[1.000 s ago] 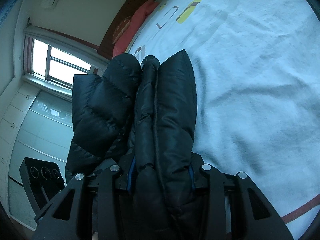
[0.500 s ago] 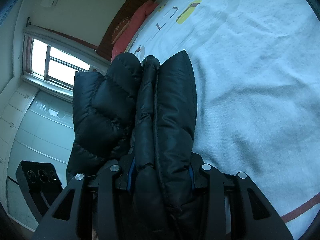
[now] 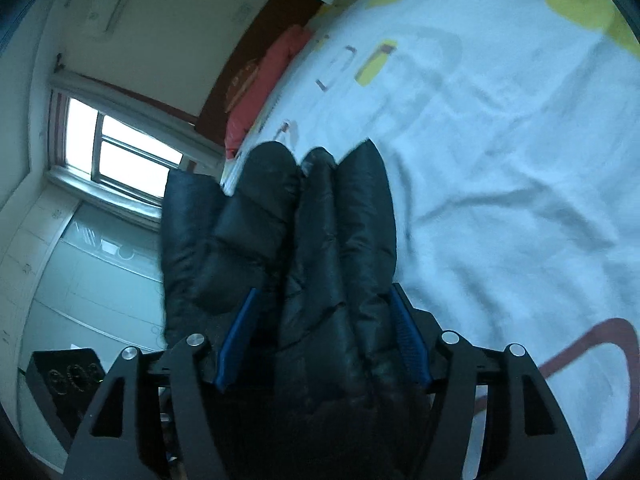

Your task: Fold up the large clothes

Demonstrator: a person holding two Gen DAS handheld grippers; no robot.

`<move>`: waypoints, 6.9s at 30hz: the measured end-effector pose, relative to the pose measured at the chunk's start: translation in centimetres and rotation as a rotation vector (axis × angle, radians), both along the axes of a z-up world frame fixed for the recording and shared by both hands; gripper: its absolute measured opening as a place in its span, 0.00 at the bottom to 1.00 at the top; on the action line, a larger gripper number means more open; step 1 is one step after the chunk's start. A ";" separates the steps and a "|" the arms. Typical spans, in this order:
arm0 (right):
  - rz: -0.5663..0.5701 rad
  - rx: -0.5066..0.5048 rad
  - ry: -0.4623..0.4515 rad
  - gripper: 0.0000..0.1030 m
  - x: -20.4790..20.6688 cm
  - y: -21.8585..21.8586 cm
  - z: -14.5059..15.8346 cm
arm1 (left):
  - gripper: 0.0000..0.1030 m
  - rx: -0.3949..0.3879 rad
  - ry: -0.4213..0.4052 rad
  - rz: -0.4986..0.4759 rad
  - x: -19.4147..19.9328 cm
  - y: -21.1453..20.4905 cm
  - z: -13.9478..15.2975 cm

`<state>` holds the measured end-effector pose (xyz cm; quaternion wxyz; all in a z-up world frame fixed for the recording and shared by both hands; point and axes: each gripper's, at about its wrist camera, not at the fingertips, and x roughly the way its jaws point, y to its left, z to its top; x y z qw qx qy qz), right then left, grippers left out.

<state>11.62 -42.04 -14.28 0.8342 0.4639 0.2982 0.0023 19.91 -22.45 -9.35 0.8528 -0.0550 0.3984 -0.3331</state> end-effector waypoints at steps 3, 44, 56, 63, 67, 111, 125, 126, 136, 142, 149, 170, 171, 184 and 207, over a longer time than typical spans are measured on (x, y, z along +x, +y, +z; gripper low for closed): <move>0.002 -0.011 -0.001 0.64 0.1 0.3 0.4 | 0.59 -0.016 0.007 0.006 -0.3 0.4 0.2; 0.030 0.017 0.035 0.20 3.1 -2.0 -1.1 | 0.85 -0.312 0.395 0.323 11.1 15.7 -4.6; 0.064 0.096 0.023 0.19 3.7 -3.3 -3.6 | 0.87 -0.127 0.364 0.341 12.7 12.2 -7.1; 0.034 0.067 0.015 0.66 0.5 -3.1 0.2 | 0.87 -0.303 0.410 0.314 10.8 16.3 -6.2; 0.056 0.072 0.008 0.71 -2.5 -1.0 2.0 | 0.88 -0.368 0.399 0.304 7.3 18.6 -5.8; -0.047 -0.006 0.139 0.72 -11.8 1.8 -0.2 | 0.83 -0.357 0.415 0.373 2.4 21.7 -7.1; -0.101 -0.195 0.136 0.73 3.6 2.4 5.0 | 0.89 -0.445 0.488 0.451 10.0 18.1 -5.4; -0.111 -0.218 0.153 0.73 4.2 2.3 4.6 | 0.89 -0.437 0.490 0.453 10.3 17.4 -5.6; -0.076 -0.199 0.102 0.74 4.4 0.0 0.3 | 0.98 -0.454 0.533 0.435 11.6 14.4 -8.6; 0.001 -0.117 0.065 0.76 4.6 -1.5 -1.3 | 0.98 -0.423 0.538 0.409 12.1 13.3 -8.7; 0.064 -0.062 0.068 0.84 5.7 -2.3 -2.4 | 0.98 -0.388 0.535 0.393 12.6 12.3 -8.7; 0.126 0.056 -0.006 0.47 5.6 -2.7 -3.9 | 0.83 -0.344 0.480 0.332 13.1 9.7 -7.2; 0.122 0.057 -0.013 0.46 5.4 -2.6 -3.8 | 0.81 -0.344 0.466 0.324 12.9 9.8 -6.9; 0.207 0.150 -0.174 0.37 10.9 4.4 -1.7 | 0.72 -0.334 0.260 0.309 13.9 16.7 0.2; 0.286 0.135 -0.056 0.60 19.9 9.5 -2.9 | 0.82 -0.401 0.427 0.409 20.8 26.9 -6.4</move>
